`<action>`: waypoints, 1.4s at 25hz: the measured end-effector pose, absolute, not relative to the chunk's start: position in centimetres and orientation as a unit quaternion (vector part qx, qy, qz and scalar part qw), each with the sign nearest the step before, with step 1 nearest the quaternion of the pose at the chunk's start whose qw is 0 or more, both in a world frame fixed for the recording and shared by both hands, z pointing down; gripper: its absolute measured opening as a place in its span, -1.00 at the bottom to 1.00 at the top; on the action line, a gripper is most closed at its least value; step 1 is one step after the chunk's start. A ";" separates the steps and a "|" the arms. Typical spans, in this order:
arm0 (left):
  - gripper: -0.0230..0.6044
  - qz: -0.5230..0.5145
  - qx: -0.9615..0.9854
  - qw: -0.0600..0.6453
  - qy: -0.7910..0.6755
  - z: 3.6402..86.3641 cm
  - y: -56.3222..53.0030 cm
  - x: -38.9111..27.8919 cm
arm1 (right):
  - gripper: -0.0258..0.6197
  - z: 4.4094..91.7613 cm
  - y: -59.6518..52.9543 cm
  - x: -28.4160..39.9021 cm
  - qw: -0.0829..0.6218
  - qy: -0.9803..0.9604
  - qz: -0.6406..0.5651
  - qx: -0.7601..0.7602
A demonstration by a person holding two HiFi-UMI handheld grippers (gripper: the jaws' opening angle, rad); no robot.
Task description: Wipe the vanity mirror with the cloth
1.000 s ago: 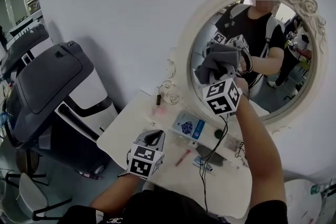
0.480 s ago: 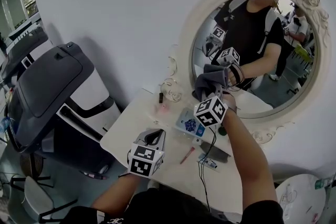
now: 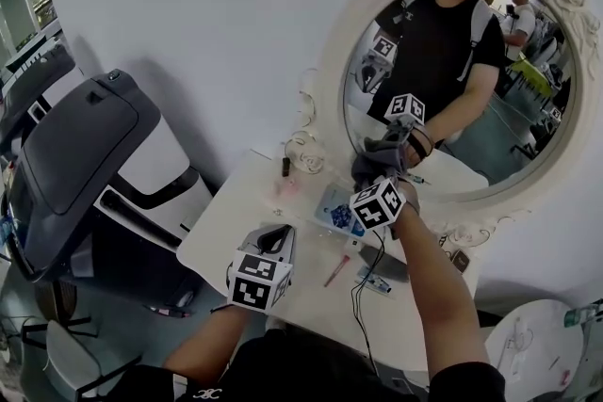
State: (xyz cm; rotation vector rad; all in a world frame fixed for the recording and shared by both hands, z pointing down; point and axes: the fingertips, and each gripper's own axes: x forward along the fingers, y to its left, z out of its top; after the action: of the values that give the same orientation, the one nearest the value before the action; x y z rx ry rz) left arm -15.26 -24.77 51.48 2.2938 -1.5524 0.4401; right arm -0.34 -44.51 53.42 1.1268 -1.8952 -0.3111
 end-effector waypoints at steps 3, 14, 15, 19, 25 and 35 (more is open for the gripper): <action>-0.91 0.153 0.814 0.166 -0.536 51.2 -25.0 -14.3 | -0.79 53.8 -43.6 0.9 0.415 -0.767 -0.085 0.482; -0.91 0.146 0.851 0.144 -0.484 49.6 -26.6 -7.1 | -0.79 46.3 -31.8 10.2 0.128 -0.773 -0.015 0.621; -0.91 0.142 0.857 0.142 -0.475 49.3 -26.6 -5.9 | -0.79 45.6 -30.5 11.2 0.113 -0.768 -0.017 0.630; -0.91 0.118 0.877 0.124 -0.448 48.0 -26.6 -2.0 | -0.79 43.7 -25.2 15.2 0.075 -0.741 -0.025 0.667; -0.91 0.114 0.889 0.117 -0.429 47.9 -26.6 1.2 | -0.80 43.7 -20.4 18.6 0.034 -0.717 0.008 0.697; -0.91 0.119 0.888 0.111 -0.431 47.7 -26.8 2.0 | -0.80 44.6 -20.8 18.9 0.029 -0.731 0.028 0.682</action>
State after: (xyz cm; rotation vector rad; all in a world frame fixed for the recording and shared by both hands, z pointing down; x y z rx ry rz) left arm 2.04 -26.80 47.66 2.6070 -1.2646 0.3500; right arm 18.88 -20.81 44.65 2.1028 -2.2541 0.0871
